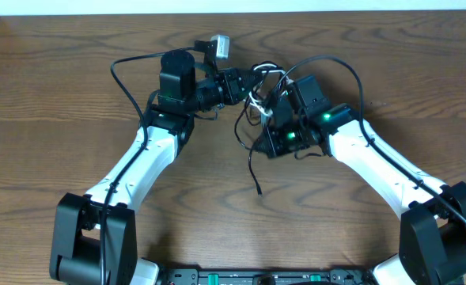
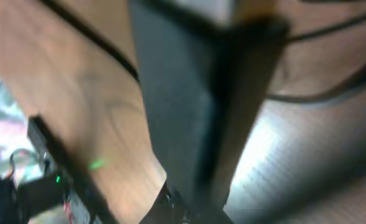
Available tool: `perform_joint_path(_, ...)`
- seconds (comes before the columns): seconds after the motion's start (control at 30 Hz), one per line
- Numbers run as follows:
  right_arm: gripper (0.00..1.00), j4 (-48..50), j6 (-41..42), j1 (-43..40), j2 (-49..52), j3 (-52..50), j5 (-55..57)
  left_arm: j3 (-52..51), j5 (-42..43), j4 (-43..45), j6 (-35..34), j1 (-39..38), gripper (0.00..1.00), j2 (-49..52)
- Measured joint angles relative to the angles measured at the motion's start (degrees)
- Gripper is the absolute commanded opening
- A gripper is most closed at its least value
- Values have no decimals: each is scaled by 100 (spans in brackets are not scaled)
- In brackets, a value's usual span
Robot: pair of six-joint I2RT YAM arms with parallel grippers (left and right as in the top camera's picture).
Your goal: Untangle cables
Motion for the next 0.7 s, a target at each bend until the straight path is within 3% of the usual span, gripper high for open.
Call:
perform_joint_path(0.1,1,-831,-660,-103,0,-7,-208,-2,-157,-260,0,142,7,0)
perform_joint_path(0.27,2,-1084,-1110,-378,0,-7,-308,-4,-376,-739,39,328,8,0)
perform_joint_path(0.3,13,-1086,-1167,-468,0,-7,-317,-2,-413,-804,52,334,7,0)
perform_joint_path(0.43,19,-1121,-1233,-595,0,-9,-321,-2,-461,-901,120,332,7,0)
perform_joint_path(0.53,39,-1095,-1062,-732,0,-11,24,-2,-479,-1115,393,332,7,0)
perform_joint_path(0.7,51,-752,-728,-1040,0,-24,483,-2,-470,-1545,953,332,8,0)
